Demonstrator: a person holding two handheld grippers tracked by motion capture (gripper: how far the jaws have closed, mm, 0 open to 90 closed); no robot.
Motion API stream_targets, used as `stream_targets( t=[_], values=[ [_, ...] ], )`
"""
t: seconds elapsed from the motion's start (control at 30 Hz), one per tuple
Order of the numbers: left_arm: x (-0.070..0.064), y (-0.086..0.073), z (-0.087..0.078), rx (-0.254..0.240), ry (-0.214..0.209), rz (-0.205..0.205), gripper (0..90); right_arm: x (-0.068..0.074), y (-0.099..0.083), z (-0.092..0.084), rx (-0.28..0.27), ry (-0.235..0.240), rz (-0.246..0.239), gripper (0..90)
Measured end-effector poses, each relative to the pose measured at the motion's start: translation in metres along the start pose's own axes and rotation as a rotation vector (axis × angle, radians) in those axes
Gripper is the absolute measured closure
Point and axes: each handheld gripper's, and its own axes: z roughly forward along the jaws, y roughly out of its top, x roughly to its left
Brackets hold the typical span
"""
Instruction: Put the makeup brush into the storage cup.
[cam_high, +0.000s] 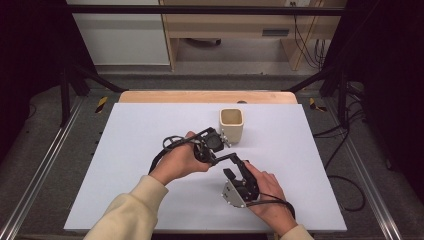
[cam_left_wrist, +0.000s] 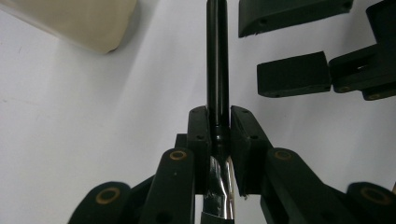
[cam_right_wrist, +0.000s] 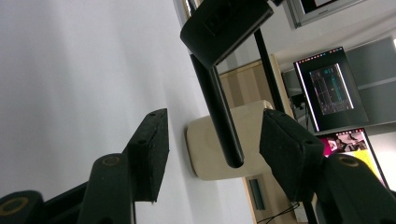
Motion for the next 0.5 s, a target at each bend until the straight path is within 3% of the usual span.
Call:
stream_targets(
  t=[0.23,0.43,0.5],
  values=[
    [0.0001,-0.0033,-0.0009,0.005,-0.004,-0.001,78.2,0.0038,0.0061,0.0037,-0.011,-0.002,-0.027,44.0],
    [0.0005,-0.0053,-0.0005,0.009,-0.007,0.000,78.2,0.0060,0.0076,0.0048,-0.007,-0.009,-0.019,46.4],
    [0.0005,-0.0054,-0.0002,0.010,-0.007,0.001,78.3,0.0052,0.0087,0.0055,-0.014,-0.004,-0.045,47.2]
  ],
)
